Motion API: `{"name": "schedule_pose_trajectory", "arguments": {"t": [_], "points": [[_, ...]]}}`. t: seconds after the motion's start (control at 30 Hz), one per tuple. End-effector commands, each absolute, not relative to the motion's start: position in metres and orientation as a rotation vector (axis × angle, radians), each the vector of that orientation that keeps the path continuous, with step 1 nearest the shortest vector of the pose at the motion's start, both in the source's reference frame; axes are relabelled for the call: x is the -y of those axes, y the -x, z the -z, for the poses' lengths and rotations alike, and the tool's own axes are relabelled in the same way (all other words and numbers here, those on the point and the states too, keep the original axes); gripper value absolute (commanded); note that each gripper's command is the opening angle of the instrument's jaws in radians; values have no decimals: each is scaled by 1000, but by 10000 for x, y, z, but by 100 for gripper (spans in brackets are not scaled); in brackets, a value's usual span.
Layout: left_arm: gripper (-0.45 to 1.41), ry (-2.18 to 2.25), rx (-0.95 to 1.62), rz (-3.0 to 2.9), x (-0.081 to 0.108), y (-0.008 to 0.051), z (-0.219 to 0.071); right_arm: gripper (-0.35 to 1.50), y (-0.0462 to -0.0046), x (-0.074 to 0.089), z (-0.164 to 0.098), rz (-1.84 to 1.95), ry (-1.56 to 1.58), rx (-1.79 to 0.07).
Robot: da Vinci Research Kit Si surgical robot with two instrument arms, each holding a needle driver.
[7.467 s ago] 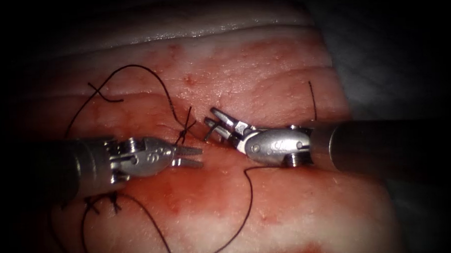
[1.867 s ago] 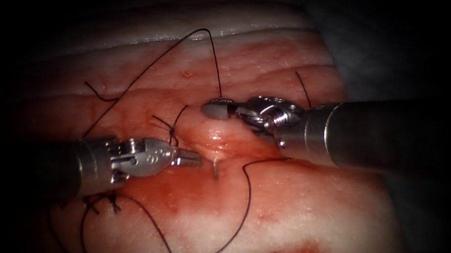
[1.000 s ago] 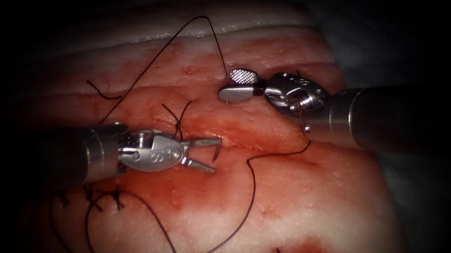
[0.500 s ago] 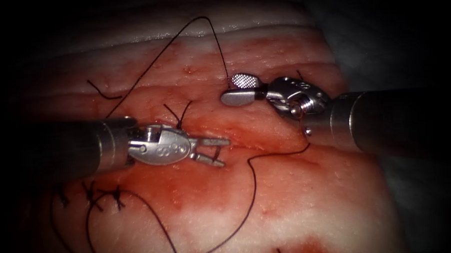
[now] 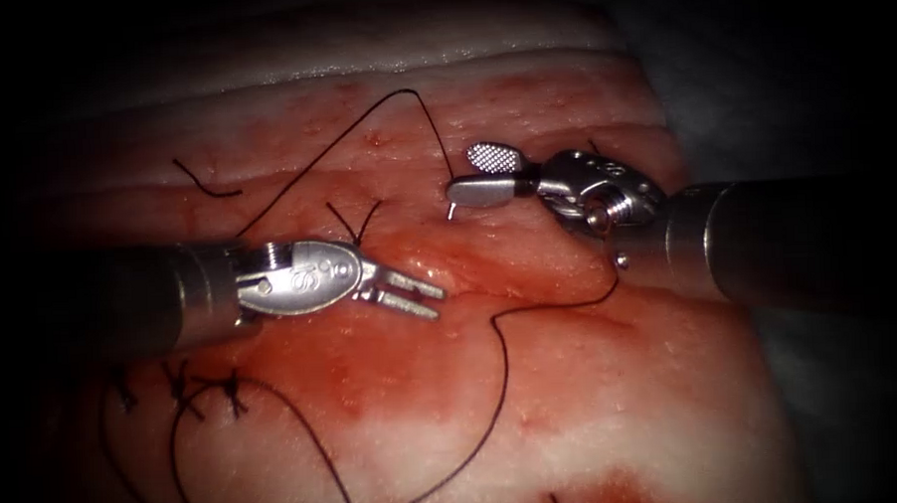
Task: Wound Closure
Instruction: Use the left gripper to pull the needle through the skin.
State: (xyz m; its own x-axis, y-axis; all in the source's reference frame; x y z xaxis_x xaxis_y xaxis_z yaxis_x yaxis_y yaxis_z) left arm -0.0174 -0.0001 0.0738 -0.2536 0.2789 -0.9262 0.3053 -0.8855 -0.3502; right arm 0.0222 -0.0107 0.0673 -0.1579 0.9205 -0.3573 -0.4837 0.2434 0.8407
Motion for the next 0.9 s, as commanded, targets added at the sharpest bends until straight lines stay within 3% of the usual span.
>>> {"name": "schedule_pose_trajectory", "arguments": {"t": [0.03, 0.23, 0.53, 0.8, 0.9], "points": [[-45, -1923, -822, 2382, -1, 180, -741, 109, -230, 103, -678, -1326, -506, -1153], [-45, -1953, -1291, 2452, -2, 181, -723, 111, -230, 103, -678, -1320, -505, -1155], [-45, -1903, -1665, 2395, -13, 178, -687, 108, -229, 105, -679, -1316, -505, -1153], [-45, -1900, -1757, 2301, -18, 165, -645, 106, -228, 105, -682, -1313, -503, -1151], [-45, -1948, -1663, 2248, -21, 161, -627, 106, -227, 106, -684, -1309, -504, -1142]]}}
